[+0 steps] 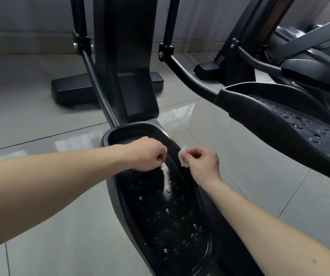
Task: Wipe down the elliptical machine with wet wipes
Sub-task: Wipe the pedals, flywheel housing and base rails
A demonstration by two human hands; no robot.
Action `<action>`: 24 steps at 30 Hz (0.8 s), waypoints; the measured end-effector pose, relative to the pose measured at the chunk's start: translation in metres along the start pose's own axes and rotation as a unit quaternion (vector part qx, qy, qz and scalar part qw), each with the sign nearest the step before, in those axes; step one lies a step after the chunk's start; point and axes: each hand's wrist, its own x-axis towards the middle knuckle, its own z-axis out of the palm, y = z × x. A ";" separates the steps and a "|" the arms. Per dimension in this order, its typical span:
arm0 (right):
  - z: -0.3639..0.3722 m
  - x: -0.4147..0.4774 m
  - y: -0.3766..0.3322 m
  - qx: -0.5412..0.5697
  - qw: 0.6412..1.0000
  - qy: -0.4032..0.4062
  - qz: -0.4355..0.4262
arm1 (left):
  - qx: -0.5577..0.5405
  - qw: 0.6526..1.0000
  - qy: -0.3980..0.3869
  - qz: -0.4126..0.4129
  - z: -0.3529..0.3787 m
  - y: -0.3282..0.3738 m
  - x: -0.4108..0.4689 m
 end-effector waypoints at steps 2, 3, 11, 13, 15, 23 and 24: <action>0.013 0.021 -0.015 0.013 0.999 -0.008 0.031 | -0.003 1.000 0.000 -0.002 0.001 -0.001 -0.001; 0.018 0.030 -0.022 0.028 0.998 -0.019 0.051 | -0.005 1.000 0.000 -0.003 0.002 -0.001 -0.001; -0.008 0.016 0.016 0.076 0.988 -0.063 0.123 | -0.012 1.000 0.011 0.003 -0.006 -0.001 -0.004; -0.022 -0.001 0.029 0.057 0.986 -0.072 0.140 | -0.020 1.000 0.010 -0.002 -0.005 -0.002 -0.003; -0.027 -0.011 0.030 0.036 0.988 -0.063 0.138 | -0.014 1.000 0.006 -0.003 -0.004 -0.003 -0.003; 0.014 0.005 -0.016 -0.109 0.990 -0.018 -0.083 | -0.014 1.000 0.015 -0.004 -0.005 -0.004 -0.004; 0.022 0.008 -0.019 -0.149 0.981 -0.024 -0.122 | -0.015 1.000 0.017 -0.005 -0.006 -0.005 -0.005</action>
